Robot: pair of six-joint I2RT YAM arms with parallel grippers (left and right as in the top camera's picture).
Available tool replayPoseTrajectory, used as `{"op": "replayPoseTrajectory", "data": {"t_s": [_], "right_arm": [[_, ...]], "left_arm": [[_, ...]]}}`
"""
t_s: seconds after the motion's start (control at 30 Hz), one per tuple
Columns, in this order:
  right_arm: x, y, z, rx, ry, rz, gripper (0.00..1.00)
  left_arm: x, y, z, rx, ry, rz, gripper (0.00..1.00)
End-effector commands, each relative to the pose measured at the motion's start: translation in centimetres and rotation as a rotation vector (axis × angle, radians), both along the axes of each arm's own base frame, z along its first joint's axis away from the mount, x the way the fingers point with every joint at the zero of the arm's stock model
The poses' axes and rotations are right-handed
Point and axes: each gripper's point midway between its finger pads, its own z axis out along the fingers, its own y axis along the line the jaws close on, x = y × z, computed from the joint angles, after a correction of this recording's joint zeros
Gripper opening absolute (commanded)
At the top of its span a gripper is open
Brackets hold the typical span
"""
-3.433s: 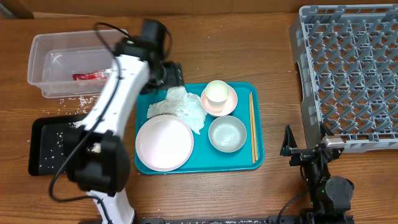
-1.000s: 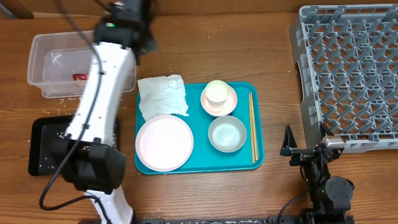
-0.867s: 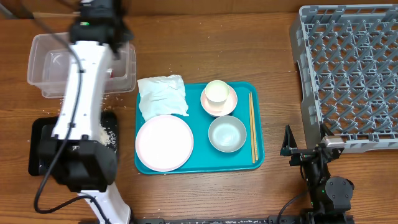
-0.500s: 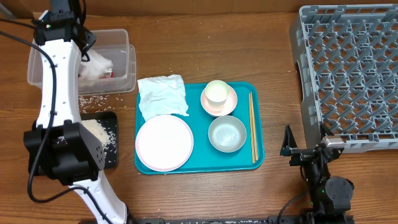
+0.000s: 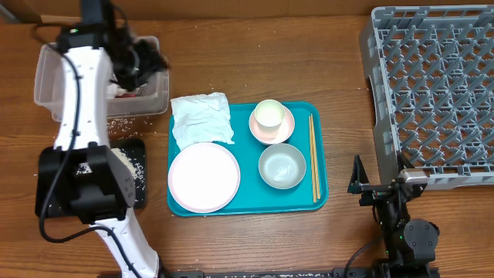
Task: Sort waste into correct bins and load items into the dishwasher
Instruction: 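Carry the tissue into the clear plastic bin and release, then grasp the remaining tissue on the teal tray with the left gripper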
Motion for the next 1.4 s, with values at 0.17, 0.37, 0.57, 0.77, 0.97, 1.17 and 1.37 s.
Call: {"op": "replayPoseTrajectory", "data": {"t_s": [0.17,0.37,0.57,0.77,0.97,1.17,1.37], "right_arm": [[0.0,-0.2,-0.2,0.000,-0.004,-0.008,1.00],[0.0,-0.2,-0.2,0.000,-0.004,-0.008,1.00],[0.0,-0.2,-0.2,0.000,-0.004,-0.008,1.00],[0.0,-0.2,-0.2,0.000,-0.004,-0.008,1.00],[0.0,-0.2,-0.2,0.001,-0.004,-0.008,1.00],[0.0,-0.2,-0.2,0.000,-0.004,-0.008,1.00],[0.0,-0.2,-0.2,0.000,-0.004,-0.008,1.00]], "left_arm": [[-4.3,-6.6,-4.1,0.360,0.139,-0.192,0.71],[-6.6,-8.9,-9.2,0.407,0.206,-0.185,0.69],[-7.3,-7.4,-12.4,0.494,0.213,-0.163,0.70],[-7.9,-7.2,-14.9,0.494,0.206,-0.161,0.73],[-8.2,-8.2,-17.4,0.431,0.178,-0.168,0.66],[-8.1,-8.2,-16.8,0.430,0.181,-0.169,0.06],[-5.7,-8.5,-12.0,0.436,0.136,-0.154,0.04]]}}
